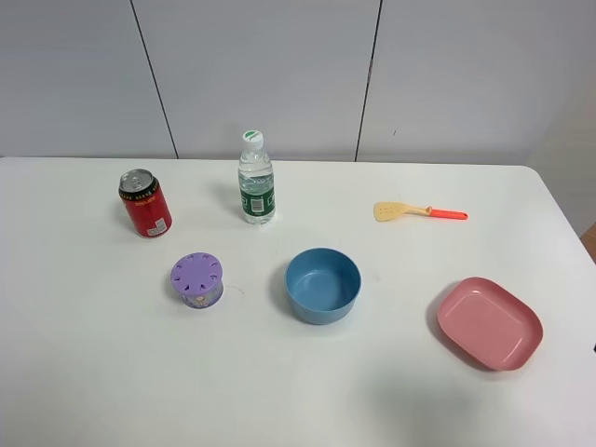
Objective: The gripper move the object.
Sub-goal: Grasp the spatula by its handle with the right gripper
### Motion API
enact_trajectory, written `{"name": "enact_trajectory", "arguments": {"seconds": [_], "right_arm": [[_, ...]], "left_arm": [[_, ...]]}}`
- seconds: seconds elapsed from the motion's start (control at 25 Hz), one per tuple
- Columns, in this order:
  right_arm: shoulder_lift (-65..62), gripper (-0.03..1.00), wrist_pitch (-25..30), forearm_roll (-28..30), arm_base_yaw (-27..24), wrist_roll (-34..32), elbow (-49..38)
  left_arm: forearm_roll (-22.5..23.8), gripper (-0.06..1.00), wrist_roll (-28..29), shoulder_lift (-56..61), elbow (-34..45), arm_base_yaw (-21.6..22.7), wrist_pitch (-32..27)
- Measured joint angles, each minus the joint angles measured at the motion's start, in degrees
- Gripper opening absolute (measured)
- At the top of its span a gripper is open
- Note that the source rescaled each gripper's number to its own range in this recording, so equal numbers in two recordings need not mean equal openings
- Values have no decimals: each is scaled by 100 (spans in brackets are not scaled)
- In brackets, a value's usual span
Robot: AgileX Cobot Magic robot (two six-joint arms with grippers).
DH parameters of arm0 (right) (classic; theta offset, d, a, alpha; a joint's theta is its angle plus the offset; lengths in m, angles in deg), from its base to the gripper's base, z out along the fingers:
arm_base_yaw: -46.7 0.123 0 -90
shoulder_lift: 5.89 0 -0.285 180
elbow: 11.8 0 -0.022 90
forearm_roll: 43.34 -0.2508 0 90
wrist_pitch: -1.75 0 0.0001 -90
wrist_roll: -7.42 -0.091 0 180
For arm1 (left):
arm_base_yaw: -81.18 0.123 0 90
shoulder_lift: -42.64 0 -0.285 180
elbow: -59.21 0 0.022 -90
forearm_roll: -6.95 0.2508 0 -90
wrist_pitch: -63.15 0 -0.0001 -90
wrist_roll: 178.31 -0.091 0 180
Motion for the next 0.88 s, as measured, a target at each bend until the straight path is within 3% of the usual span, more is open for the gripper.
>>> {"name": "enact_trajectory", "arguments": {"seconds": [0.88], "right_arm": [[0, 100, 0, 0, 0, 0, 0]], "left_arm": [[0, 100, 0, 0, 0, 0, 0]]}}
